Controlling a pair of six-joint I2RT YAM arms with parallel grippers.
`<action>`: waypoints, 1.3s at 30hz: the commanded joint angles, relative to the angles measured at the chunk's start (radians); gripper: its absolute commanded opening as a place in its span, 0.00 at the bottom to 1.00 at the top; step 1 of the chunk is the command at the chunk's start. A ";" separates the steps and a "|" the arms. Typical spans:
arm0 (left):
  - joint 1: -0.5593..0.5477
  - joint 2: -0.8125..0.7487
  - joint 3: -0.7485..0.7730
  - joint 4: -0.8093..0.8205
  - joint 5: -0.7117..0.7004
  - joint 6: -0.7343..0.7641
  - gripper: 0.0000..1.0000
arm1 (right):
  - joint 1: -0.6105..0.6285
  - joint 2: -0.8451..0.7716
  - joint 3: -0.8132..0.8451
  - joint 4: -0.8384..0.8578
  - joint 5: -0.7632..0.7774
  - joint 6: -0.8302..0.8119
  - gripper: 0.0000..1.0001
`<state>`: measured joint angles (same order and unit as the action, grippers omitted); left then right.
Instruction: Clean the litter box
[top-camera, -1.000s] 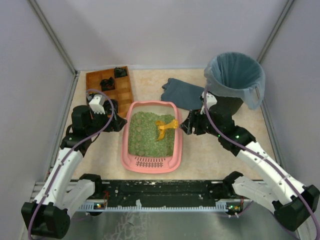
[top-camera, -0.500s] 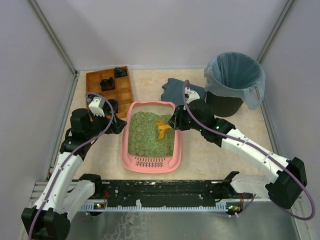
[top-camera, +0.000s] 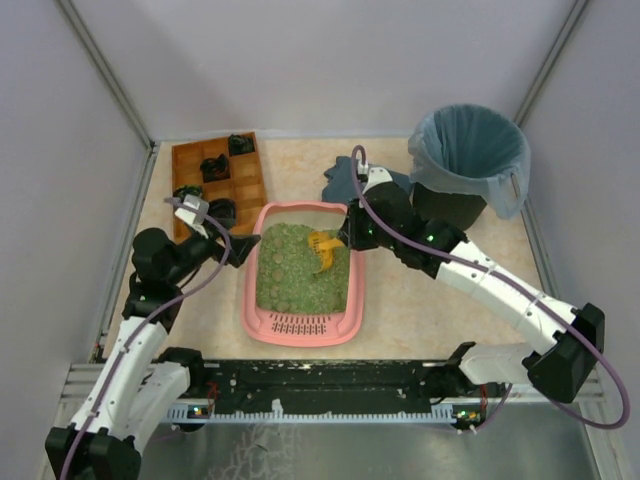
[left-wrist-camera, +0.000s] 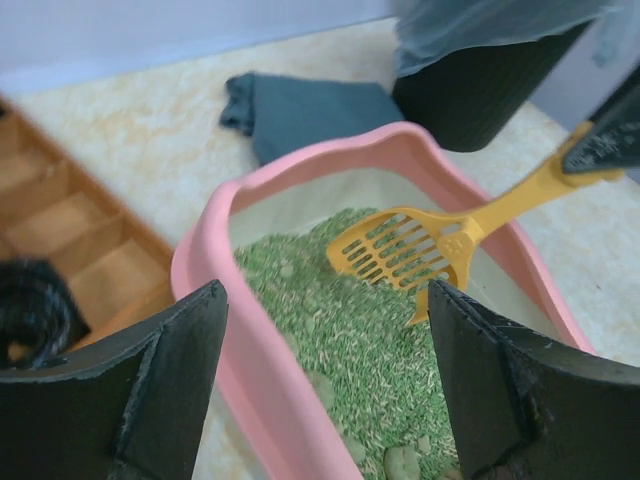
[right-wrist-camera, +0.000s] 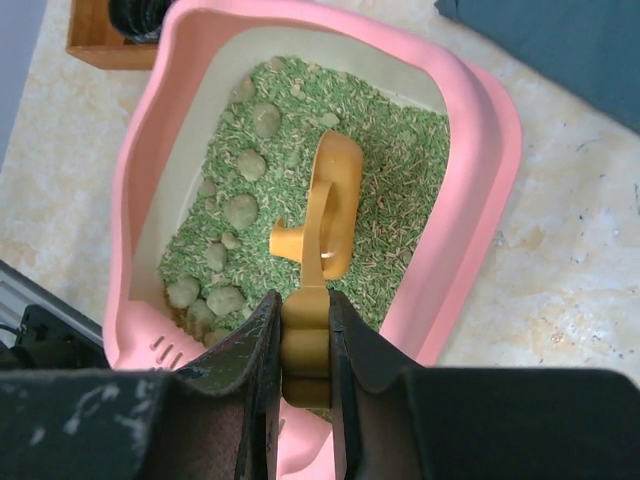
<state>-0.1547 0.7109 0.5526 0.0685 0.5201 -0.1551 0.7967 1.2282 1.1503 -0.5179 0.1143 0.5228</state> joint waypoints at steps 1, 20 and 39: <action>-0.020 0.015 -0.004 0.218 0.243 0.130 0.84 | 0.011 -0.007 0.147 -0.073 0.021 -0.060 0.00; -0.464 0.218 0.040 0.286 0.172 0.609 0.79 | 0.012 -0.010 0.253 -0.184 -0.093 -0.102 0.00; -0.503 0.400 0.080 0.335 0.104 0.667 0.15 | 0.012 -0.075 0.213 -0.095 -0.199 -0.069 0.00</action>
<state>-0.6521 1.1072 0.5999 0.3828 0.6292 0.4847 0.7963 1.1893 1.3434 -0.6952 -0.0418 0.4397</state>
